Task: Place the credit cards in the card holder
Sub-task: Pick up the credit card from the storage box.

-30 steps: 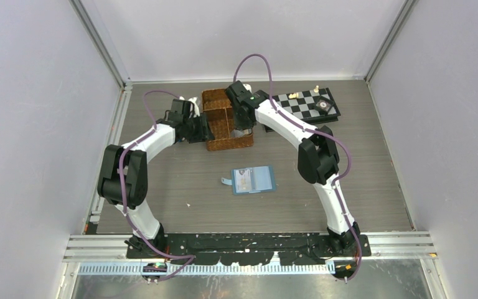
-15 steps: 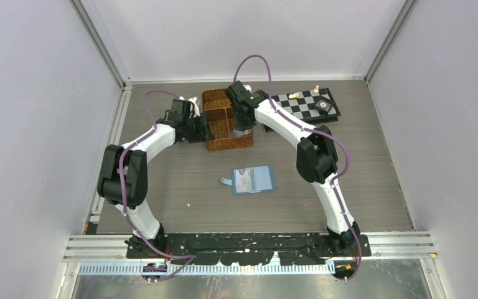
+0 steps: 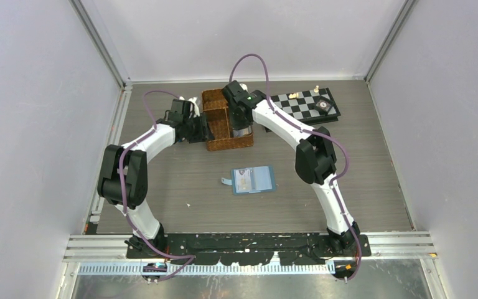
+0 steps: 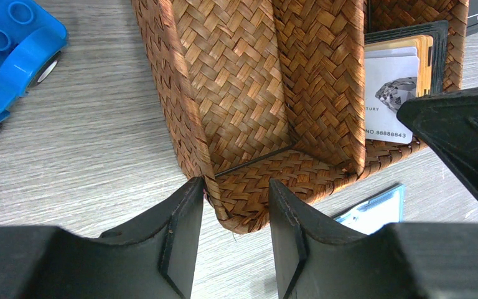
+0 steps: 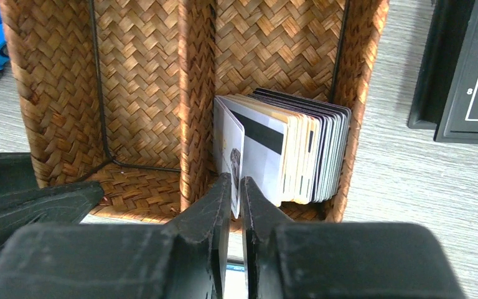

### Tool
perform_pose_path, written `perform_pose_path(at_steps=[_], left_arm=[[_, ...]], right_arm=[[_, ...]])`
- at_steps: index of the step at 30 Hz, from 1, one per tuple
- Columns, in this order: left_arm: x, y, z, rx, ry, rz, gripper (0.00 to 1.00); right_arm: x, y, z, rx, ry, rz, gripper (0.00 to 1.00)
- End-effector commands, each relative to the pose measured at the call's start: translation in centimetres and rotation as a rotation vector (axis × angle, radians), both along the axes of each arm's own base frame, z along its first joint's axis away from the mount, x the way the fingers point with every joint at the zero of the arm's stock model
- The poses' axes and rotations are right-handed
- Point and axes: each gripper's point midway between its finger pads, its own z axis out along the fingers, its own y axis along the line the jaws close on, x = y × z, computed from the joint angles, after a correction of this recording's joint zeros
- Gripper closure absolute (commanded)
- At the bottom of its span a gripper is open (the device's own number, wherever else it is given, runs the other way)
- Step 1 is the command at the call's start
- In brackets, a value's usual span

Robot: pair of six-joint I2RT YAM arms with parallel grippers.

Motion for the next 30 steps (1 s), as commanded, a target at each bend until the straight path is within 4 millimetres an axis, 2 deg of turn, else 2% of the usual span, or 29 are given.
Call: perform_pose_path(at_steps=[1,11,14,17,22,27,30], left_arm=[[-0.8,0.2,0.1,0.014,0.006,-0.015,0.57],[-0.8,0.2,0.1,0.012,0.007,-0.016,0.57],[-0.8,0.2,0.2,0.012,0.005,-0.016,0.57],[-0.8,0.2,0.2,0.012,0.004,-0.017,0.57],[-0.7,0.0,0.8,0.005,-0.014,-0.024,0.55],[-0.5,0.2,2.4,0.011,-0.048,-0.025,0.42],[-0.4,0.2,4.0,0.008,-0.082,-0.024,0.35]], right_arm=[[0.6,1.5,1.3,0.037,-0.040,0.002,0.84],[0.5,1.6,0.4,0.012,-0.024,-0.001,0.86],[0.6,1.5,0.6,0.012,-0.030,-0.007,0.89],[0.7,1.4,1.8,0.022,-0.050,-0.015,0.91],[0.6,0.9,5.6,0.052,-0.110,-0.020,0.97],[0.1,0.2,9.1,0.072,-0.163,-0.006,0.99],[-0.3,-0.3,10.6,0.072,-0.182,0.004,0.99]])
